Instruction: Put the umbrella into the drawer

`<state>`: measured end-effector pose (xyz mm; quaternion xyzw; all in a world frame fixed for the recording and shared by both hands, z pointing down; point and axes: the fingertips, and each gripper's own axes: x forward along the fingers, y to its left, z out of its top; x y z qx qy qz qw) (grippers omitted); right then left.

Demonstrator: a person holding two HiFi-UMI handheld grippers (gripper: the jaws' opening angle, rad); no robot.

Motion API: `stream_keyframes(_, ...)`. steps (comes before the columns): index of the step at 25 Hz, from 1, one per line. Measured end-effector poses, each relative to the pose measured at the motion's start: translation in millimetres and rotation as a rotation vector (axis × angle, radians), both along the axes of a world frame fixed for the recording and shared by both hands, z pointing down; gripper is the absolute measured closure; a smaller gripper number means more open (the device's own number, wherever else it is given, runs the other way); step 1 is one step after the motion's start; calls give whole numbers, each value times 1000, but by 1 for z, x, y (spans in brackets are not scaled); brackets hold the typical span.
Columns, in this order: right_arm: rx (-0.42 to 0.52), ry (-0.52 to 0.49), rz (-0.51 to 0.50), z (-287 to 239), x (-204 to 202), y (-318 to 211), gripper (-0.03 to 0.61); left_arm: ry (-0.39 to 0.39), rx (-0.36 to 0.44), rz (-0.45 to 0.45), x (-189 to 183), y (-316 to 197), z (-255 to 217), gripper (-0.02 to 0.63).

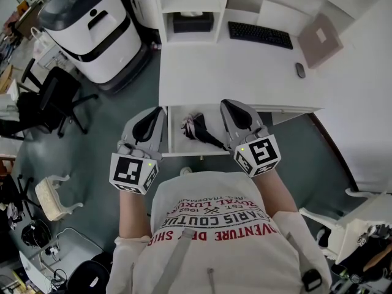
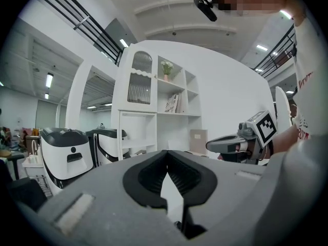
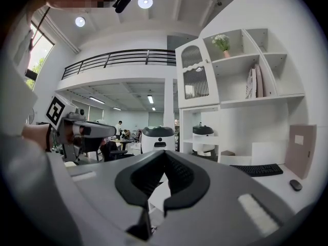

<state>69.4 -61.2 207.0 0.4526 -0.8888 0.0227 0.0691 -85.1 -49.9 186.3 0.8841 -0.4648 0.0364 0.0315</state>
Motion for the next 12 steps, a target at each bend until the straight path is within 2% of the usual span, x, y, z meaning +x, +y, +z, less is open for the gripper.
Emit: stream_keyframes(12,6,-6,8,-3,-1,-1,580,14,6,-13,-2,-5,-3,606)
